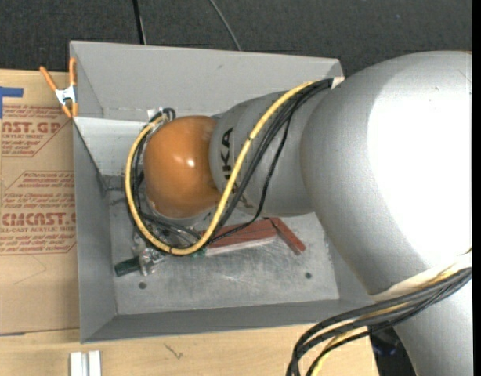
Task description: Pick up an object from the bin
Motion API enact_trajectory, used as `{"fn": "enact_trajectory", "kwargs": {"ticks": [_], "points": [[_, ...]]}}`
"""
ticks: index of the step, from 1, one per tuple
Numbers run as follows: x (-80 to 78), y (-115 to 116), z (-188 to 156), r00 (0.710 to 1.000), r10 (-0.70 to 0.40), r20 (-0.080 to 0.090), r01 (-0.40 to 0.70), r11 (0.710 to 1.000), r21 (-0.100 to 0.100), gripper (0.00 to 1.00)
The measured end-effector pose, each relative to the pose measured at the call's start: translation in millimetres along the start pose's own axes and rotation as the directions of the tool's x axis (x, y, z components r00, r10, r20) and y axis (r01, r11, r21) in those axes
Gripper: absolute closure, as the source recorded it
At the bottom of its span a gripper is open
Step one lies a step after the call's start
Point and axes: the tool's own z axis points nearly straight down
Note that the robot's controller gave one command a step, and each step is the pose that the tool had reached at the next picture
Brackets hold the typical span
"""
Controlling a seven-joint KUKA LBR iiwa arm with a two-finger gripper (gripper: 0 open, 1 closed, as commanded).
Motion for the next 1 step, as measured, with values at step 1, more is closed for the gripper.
{"fn": "enact_trajectory", "kwargs": {"ticks": [1], "points": [[0.7, 0.3, -11.8, 1.000, 0.000, -0.004, 0.000, 1.000, 0.000, 1.00]]}}
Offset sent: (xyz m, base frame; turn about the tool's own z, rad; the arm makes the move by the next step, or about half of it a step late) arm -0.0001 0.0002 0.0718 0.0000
